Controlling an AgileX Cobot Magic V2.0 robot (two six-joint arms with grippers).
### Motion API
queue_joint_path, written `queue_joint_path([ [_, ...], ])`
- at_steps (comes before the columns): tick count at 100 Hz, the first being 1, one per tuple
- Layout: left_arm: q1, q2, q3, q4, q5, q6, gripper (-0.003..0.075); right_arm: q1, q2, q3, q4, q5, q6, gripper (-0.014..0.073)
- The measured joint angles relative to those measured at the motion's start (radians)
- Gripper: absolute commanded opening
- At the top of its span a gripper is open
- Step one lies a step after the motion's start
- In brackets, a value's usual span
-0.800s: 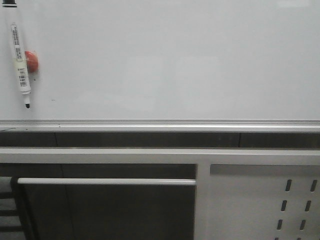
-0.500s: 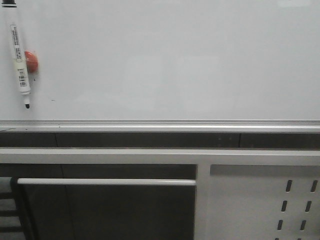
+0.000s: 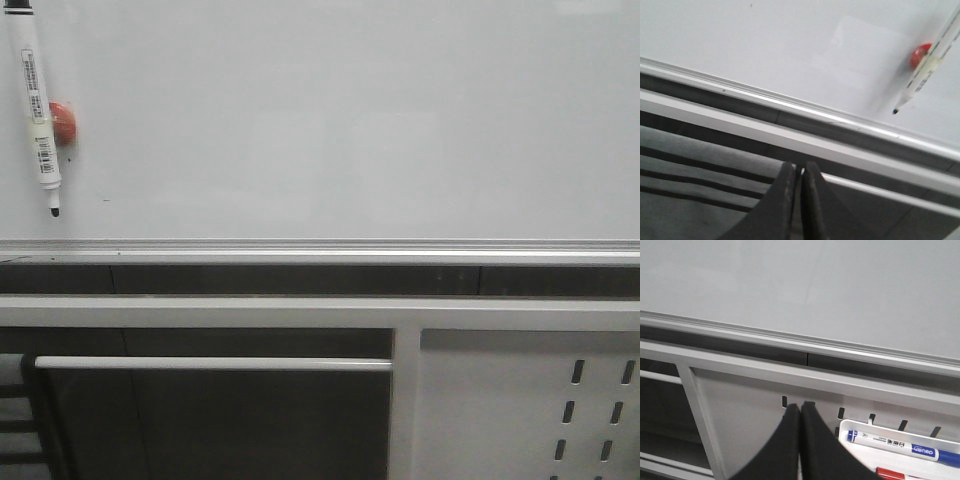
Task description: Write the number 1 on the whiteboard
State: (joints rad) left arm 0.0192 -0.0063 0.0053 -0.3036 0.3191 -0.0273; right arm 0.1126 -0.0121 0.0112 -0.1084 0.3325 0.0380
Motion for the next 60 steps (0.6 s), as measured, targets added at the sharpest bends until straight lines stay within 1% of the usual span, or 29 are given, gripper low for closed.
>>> queue_joint_path([
  [7, 0.0, 0.0, 0.0, -0.152, -0.021, 0.0, -0.0001, 0.0, 0.0, 0.0, -0.004, -0.012, 0.0, -0.0079],
  [13, 0.0, 0.0, 0.0, -0.25, -0.037, 0.0, -0.0001, 0.0, 0.0, 0.001, -0.009, -0.042, 0.0, -0.0079],
  [20, 0.0, 0.0, 0.0, -0.346, -0.069, 0.0, -0.0001, 0.0, 0.0, 0.001, 0.014, -0.134, 0.0, -0.0079],
  [28, 0.0, 0.0, 0.0, -0.454, -0.099, 0.0, -0.0001, 0.0, 0.0, 0.001, 0.128, -0.281, 0.0, -0.0079],
  [39, 0.0, 0.0, 0.0, -0.536, -0.127, 0.0, 0.0, 0.0, 0.0, 0.001, 0.311, -0.443, 0.0, -0.0079],
  [46, 0.001, 0.0, 0.0, -0.557, -0.144, 0.0, 0.0, 0.0, 0.0, 0.001, 0.421, -0.493, 0.002, -0.0079],
  [54, 0.001, 0.0, 0.0, -0.562, -0.144, 0.011, 0.0, 0.0, 0.0, 0.001, 0.546, -0.509, 0.002, -0.0079],
  [60, 0.001, 0.0, -0.005, -0.562, -0.129, 0.06, 0.0, 0.0, 0.0, 0.001, 0.592, -0.507, 0.004, -0.0079],
])
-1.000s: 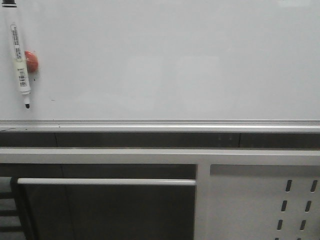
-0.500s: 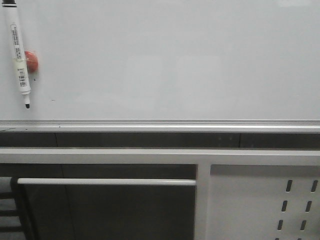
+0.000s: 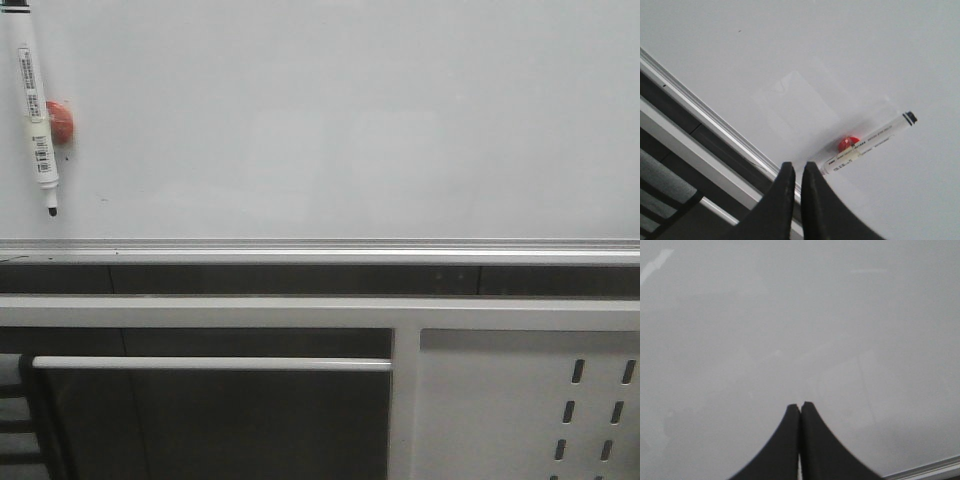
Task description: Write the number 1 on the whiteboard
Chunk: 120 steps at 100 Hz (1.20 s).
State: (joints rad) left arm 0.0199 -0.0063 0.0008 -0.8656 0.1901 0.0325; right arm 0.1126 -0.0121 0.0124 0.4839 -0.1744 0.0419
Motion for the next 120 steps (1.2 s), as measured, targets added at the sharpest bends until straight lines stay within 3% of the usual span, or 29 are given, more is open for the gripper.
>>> queue_joint_path([
  [6, 0.0, 0.0, -0.014, 0.0, 0.032, 0.078, 0.0001, 0.0, 0.0, 0.0, -0.004, 0.038, 0.0, -0.0079],
  [18, 0.0, 0.022, -0.091, 0.0, 0.102, 0.24, 0.0045, 0.0, 0.004, -0.054, -0.092, 0.249, -0.01, -0.0079],
  [33, 0.0, 0.171, -0.206, 0.0, 0.16, 0.433, 0.0274, 0.009, 0.088, -0.194, -0.165, 0.378, -0.128, -0.0078],
  [40, -0.01, 0.255, -0.253, 0.0, 0.168, 0.522, 0.0344, 0.009, 0.142, -0.258, -0.178, 0.437, -0.214, -0.0078],
  [54, -0.074, 0.384, -0.315, 0.0, 0.166, 0.695, 0.0346, 0.009, 0.239, -0.32, -0.186, 0.491, -0.312, -0.0013],
  [65, -0.134, 0.466, -0.324, 0.0, 0.124, 0.825, 0.0346, 0.009, 0.278, -0.325, -0.188, 0.498, -0.326, 0.0156],
  [78, -0.187, 0.543, -0.324, -0.016, 0.016, 0.869, 0.0346, 0.009, 0.284, -0.325, -0.177, 0.498, -0.33, 0.0339],
  [101, -0.32, 0.681, -0.328, -0.009, -0.09, 0.986, 0.034, 0.009, 0.284, -0.325, -0.176, 0.498, -0.332, 0.0346],
  [120, -0.475, 0.769, -0.328, -0.12, -0.304, 1.023, 0.034, 0.009, 0.288, -0.325, -0.175, 0.496, -0.332, 0.0346],
])
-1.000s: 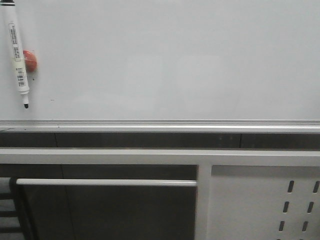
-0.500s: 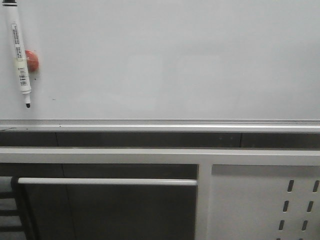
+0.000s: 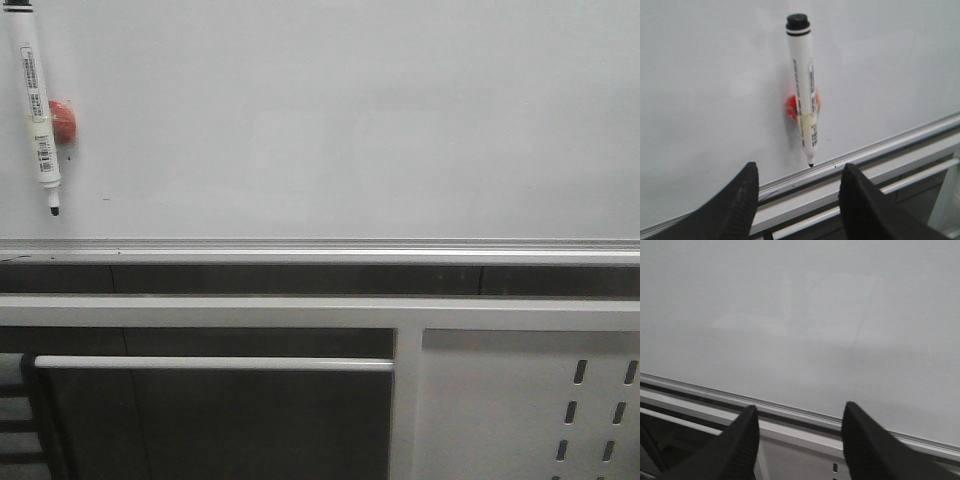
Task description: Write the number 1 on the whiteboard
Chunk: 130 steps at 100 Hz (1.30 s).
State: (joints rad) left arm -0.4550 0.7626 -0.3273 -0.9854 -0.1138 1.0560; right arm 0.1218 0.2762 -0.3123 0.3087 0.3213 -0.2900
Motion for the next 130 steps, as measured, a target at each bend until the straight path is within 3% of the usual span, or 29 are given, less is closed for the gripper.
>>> queue_joint_path([
  [21, -0.154, 0.095, -0.001, -0.081, -0.112, -0.016, 0.0336, 0.0, 0.004, 0.0, 0.0, 0.0, -0.002, 0.0346],
  [40, -0.237, 0.18, -0.002, -0.09, -0.354, -0.224, 0.0336, 0.0, 0.004, 0.0, 0.0, 0.0, -0.002, 0.0346],
  [49, -0.239, 0.214, -0.002, -0.053, -0.404, -0.297, 0.0336, 0.0, 0.004, 0.0, 0.0, 0.0, -0.002, 0.0346],
  [75, -0.241, 0.327, -0.004, 0.116, -0.422, -0.534, 0.0309, 0.0, 0.004, 0.0, 0.0, 0.0, -0.002, 0.0346],
  [110, -0.245, 0.432, -0.073, 0.17, -0.424, -0.562, 0.0283, 0.0, 0.004, 0.0, 0.0, 0.0, -0.002, 0.0346],
  [130, -0.194, 0.494, -0.1, 0.156, -0.424, -0.562, 0.0283, 0.0, 0.004, 0.0, 0.0, 0.0, -0.002, 0.0346],
])
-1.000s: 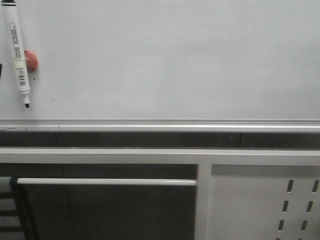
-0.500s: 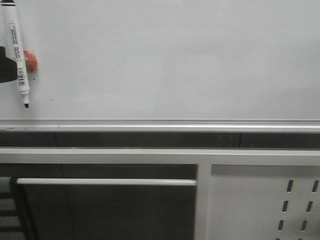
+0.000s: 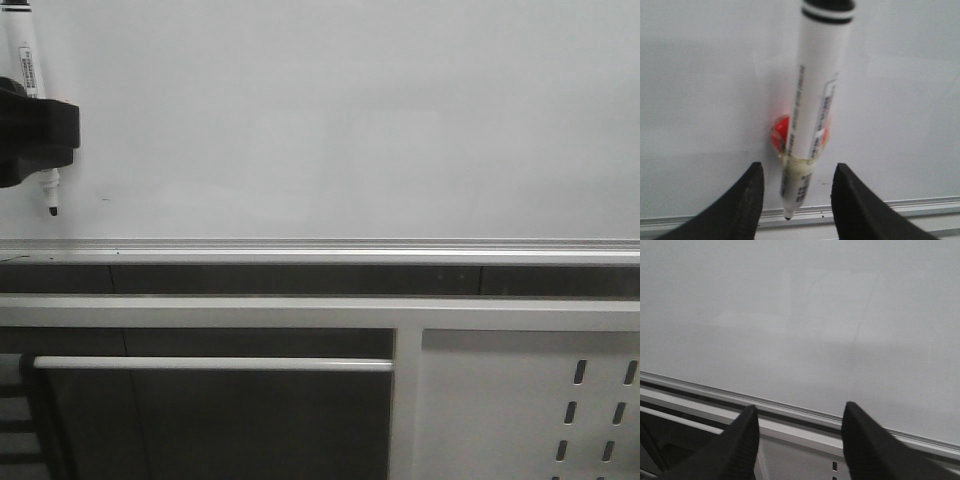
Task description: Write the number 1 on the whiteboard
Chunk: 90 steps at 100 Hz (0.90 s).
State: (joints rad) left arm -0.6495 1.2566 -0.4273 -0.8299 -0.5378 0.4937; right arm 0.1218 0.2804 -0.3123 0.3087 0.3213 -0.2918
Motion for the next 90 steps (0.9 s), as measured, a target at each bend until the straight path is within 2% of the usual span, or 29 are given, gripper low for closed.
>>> queue_joint_path([
  [53, 0.018, 0.103, -0.055, 0.06, 0.002, -0.002, 0.0283, 0.0, 0.0, 0.0, 0.0, 0.0, 0.0, 0.0346],
  [90, 0.018, 0.15, -0.061, -0.017, -0.003, -0.002, 0.0282, 0.0, 0.0, 0.0, 0.011, 0.002, 0.0, 0.0346],
])
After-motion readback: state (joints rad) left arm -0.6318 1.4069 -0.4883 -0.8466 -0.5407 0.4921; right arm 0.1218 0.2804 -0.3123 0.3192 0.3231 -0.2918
